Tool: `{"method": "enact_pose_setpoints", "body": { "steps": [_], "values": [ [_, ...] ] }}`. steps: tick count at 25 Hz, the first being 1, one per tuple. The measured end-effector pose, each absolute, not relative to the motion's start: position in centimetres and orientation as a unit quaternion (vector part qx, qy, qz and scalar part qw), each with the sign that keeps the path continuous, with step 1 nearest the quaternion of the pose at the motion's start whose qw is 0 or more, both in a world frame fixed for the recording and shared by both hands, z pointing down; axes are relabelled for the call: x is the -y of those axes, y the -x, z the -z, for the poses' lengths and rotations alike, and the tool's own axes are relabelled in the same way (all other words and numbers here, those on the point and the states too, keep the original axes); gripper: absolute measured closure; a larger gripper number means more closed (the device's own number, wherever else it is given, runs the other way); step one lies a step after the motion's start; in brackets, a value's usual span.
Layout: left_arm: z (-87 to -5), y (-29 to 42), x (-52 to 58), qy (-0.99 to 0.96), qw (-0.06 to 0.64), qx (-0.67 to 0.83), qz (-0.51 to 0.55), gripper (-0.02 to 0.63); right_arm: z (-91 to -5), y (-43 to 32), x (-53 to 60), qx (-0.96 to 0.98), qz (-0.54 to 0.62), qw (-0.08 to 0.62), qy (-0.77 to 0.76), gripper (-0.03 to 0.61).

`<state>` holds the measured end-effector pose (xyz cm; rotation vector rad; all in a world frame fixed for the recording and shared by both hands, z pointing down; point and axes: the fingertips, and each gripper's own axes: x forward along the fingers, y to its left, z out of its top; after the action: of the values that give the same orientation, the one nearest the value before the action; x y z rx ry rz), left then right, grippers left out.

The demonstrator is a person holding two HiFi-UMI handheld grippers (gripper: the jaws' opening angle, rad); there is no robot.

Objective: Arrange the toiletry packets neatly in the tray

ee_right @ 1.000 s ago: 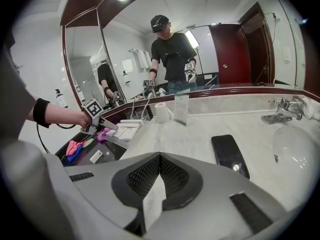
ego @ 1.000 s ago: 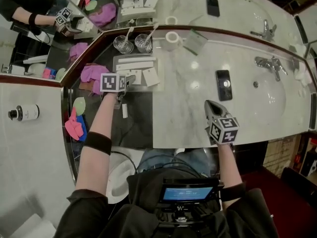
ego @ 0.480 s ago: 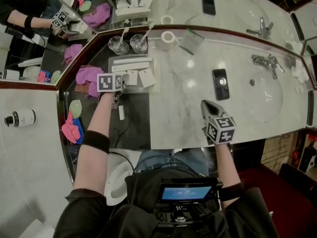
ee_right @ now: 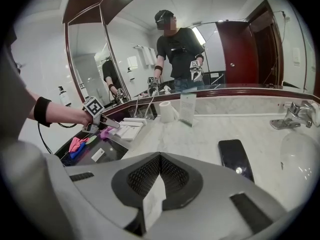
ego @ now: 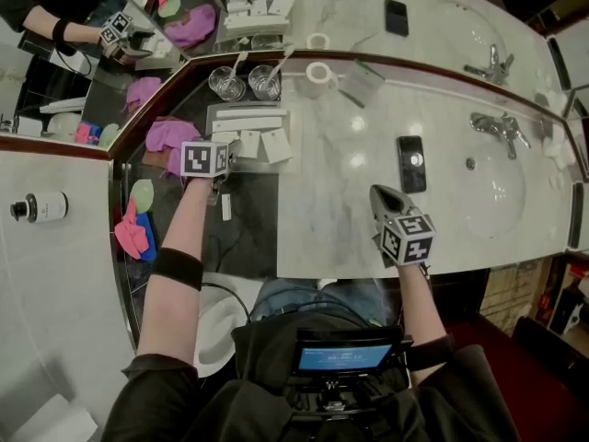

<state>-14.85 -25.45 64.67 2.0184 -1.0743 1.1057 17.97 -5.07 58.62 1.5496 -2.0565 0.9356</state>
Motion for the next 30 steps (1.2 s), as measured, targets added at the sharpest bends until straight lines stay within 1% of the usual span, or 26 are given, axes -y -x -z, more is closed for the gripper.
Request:
{"method": "enact_pose_setpoints", "body": {
  "steps": [6,15,24,30],
  "values": [
    [-62.6,13.9,23.1,-0.791,0.242,0.365,-0.428,0.293,-57.9,-18.0,5.5,0.749,-0.327,0.204,-0.539,0.563],
    [-59.9,10.6,14.8,-0.849,0.113,0.201,-0.475,0.293,-56.7,-17.0,6.1,0.777,-0.311,0.211,-0.506,0.563],
    [-63.6,11.1,6.4,-0.825,0.006,0.001,-0.565,0.293,-56.4,-15.9,5.0,0.789,-0.306,0.221,-0.485,0.563],
    [-66.2,12.2,4.8,-0.804,-0.017,-0.050,-0.592,0.293,-56.9,-15.4,4.0,0.787,-0.311,0.228,-0.482,0.563]
  ]
}}
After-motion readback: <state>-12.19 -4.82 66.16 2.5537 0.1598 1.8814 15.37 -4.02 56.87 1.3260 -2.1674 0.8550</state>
